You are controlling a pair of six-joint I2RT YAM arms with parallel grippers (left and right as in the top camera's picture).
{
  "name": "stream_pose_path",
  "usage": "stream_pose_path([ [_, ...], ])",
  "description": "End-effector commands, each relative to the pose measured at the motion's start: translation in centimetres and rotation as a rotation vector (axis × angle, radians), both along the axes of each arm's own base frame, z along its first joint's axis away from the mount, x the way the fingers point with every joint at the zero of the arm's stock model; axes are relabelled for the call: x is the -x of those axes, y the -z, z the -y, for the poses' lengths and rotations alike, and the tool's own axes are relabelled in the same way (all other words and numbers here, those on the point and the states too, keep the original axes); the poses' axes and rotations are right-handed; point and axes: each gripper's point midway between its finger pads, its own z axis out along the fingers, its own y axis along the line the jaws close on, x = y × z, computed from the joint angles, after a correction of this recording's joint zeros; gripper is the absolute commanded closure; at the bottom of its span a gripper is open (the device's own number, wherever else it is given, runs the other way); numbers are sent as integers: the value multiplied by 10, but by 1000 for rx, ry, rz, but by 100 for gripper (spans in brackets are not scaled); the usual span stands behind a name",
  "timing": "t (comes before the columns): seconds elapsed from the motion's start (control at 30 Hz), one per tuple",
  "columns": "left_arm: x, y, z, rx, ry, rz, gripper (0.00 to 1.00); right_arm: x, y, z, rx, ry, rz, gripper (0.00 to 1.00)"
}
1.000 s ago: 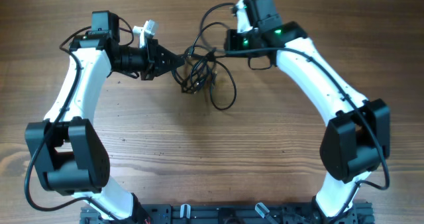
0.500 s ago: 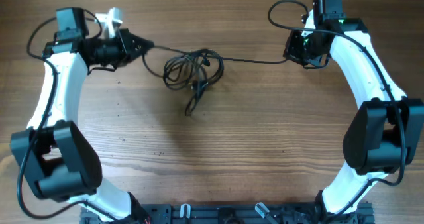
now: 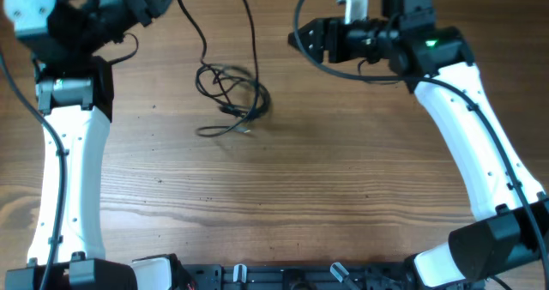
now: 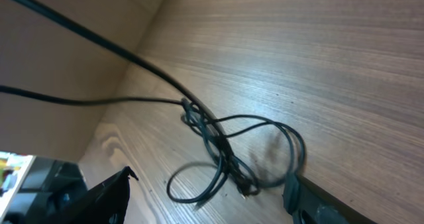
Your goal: Untangle cables
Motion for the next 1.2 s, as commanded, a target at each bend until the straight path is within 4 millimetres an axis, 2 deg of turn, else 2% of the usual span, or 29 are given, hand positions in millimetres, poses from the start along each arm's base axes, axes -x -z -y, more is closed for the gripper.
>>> stream_pose_path([
  [0.0,15,-68,-13,293,-16,-27,96,-5,11,-3,34,34,-18,24],
  [0.03,10,-77,-22,386,-47,-59,96,-5,11,-3,33,33,-15,24],
  [0.13,-9,-81,-41,545,-162,-120,96,-2,9,-6,17,14,-22,23],
  [0.23,-17,-83,-44,592,-228,-110,96,5,9,-18,16,-15,-21,24],
  [0.3,-30,-65,-44,538,-296,-149,96,11,16,-35,30,7,-63,28],
  [0.4,-45,-27,-46,467,-367,-275,96,9,40,-42,71,198,-173,28],
  [0.5,-48,-18,-46,436,-383,-291,96,7,61,-64,60,186,-211,28],
  [0.53,-46,-20,-45,438,-375,-286,96,6,66,-71,52,166,-215,28],
  [0.57,-41,-30,-42,448,-348,-256,96,4,72,-81,37,133,-217,27],
  [0.63,-25,-64,-41,554,-266,-190,96,-2,89,-91,42,75,-194,26],
  [0.73,-9,-102,-50,700,-216,-94,96,-5,103,-93,55,74,-214,25],
  [0.8,-3,-115,-60,783,-218,-60,96,-6,111,-93,64,74,-226,24],
  [0.87,-6,-112,-60,770,-228,-68,96,-7,112,-93,68,81,-225,24],
  [0.9,-12,-102,-56,710,-256,-85,96,-9,113,-91,77,99,-221,23],
  [0.93,-27,-71,-50,556,-326,-131,96,-11,114,-89,88,110,-216,24],
  [0.97,-36,-49,-49,484,-368,-185,96,-12,116,-85,97,121,-218,23],
  [1.0,-49,-8,-51,363,-446,-287,96,-14,117,-81,99,130,-224,24],
  [1.03,-54,19,-54,270,-499,-338,96,-16,117,-75,100,141,-230,24],
  [1.07,-56,60,-61,95,-580,-396,96,-21,114,-59,104,158,-239,24],
  [1.1,-53,84,-61,-3,-592,-442,96,-23,103,-46,101,149,-209,25],
  [1.13,-50,91,-54,-37,-569,-455,96,-25,90,-34,98,153,-177,25],
  [1.17,-47,91,-40,-76,-521,-428,96,-26,70,-23,88,145,-125,24],
])
